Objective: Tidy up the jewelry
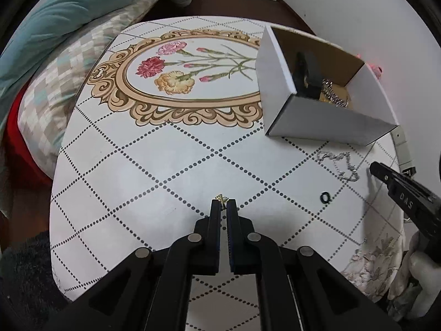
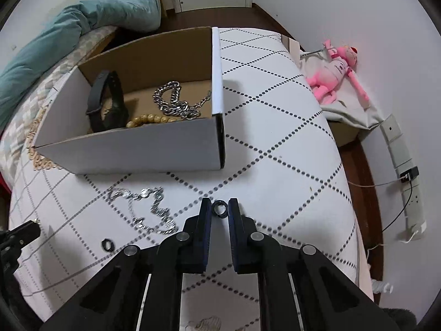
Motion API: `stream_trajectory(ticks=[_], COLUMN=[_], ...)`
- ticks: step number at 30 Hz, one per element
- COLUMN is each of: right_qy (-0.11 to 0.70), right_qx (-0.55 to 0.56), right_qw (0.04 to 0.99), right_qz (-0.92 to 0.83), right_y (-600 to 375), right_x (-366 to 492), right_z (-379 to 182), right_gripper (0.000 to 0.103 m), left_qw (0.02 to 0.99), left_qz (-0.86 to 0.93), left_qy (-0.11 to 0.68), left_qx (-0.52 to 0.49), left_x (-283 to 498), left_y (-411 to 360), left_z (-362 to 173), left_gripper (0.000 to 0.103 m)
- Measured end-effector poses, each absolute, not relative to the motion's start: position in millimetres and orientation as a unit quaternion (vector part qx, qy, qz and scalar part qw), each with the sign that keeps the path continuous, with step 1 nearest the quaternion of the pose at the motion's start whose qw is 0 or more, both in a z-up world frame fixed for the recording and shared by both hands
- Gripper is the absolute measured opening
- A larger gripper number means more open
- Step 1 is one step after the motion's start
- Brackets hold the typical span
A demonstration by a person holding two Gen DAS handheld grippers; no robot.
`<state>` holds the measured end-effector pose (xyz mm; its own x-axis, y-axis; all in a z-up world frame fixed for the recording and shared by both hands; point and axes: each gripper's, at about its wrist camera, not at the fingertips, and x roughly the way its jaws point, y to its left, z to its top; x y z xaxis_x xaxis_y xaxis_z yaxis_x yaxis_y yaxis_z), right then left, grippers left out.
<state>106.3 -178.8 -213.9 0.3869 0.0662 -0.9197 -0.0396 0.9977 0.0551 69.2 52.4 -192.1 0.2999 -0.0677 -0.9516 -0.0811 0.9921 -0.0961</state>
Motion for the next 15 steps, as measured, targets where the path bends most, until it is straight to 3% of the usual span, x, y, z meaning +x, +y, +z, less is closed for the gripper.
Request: stream_trajectory(ticks=[8,15], right_qy=[0.507,0.493], right_qx=[0.069,0.077], right_qw=[0.855,0.859], right_qz=[0.089,0.114], right_y=[-179,-171], right_x=[91,148], right_z=[-133,-93], right_gripper=[0.013,0.013], left_qw=[0.827,0.845], left_qz=[-0.038,-0.072], left_qy=[0.551,0.521], left_qx=[-0.107,-0.102], left_x=[85,154], left_y=[50,34], left_z=[-125,-88], left_gripper=[0.002,0.002])
